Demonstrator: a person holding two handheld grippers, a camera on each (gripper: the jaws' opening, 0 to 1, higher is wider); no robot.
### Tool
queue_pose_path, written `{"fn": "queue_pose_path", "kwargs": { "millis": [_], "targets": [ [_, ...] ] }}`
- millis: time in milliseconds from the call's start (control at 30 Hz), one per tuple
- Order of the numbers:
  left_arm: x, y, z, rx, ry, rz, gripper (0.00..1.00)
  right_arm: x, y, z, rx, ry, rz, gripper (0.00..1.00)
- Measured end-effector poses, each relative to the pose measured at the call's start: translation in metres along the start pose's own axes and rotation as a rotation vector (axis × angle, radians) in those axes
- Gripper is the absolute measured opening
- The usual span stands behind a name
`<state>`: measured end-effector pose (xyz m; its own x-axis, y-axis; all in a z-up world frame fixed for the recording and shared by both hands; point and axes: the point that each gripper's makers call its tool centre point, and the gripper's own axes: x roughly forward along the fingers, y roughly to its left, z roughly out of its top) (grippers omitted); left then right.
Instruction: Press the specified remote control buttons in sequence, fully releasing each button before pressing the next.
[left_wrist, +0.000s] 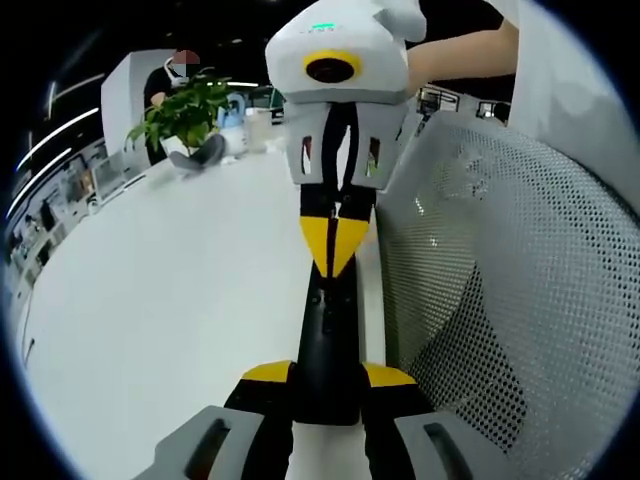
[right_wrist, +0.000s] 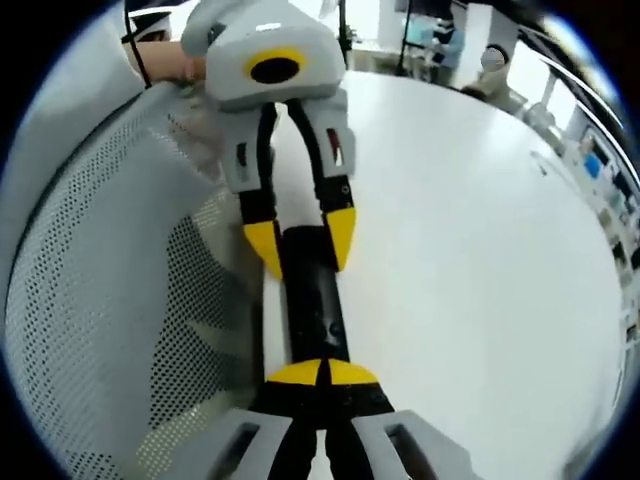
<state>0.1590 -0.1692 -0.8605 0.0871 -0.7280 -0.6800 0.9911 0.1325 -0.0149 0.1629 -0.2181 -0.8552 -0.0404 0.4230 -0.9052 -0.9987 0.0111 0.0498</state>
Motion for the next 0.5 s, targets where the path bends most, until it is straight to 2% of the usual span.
{"fn": "queue_pose_path", "kwargs": {
  "millis": [133,400,500],
  "targets": [
    [-0.0001,0.0000,0.0002,-0.001,-0.003,0.001,0.25,-0.0012,-0.0002,-0.0019,0.021,-0.018,0.007,0.00],
    [0.0000,-0.0001,0.0002,0.001,-0.002,0.001,0.25,-0.0037,0.0012,-0.0030,0.026,-0.113,0.005,0.00],
    [-0.0001,0.0000,0.0003,0.000,-0.002,0.003,0.25,-0.0036,0.0010,-0.0023,0.039,-0.125,0.003,0.00]
  ]
}}
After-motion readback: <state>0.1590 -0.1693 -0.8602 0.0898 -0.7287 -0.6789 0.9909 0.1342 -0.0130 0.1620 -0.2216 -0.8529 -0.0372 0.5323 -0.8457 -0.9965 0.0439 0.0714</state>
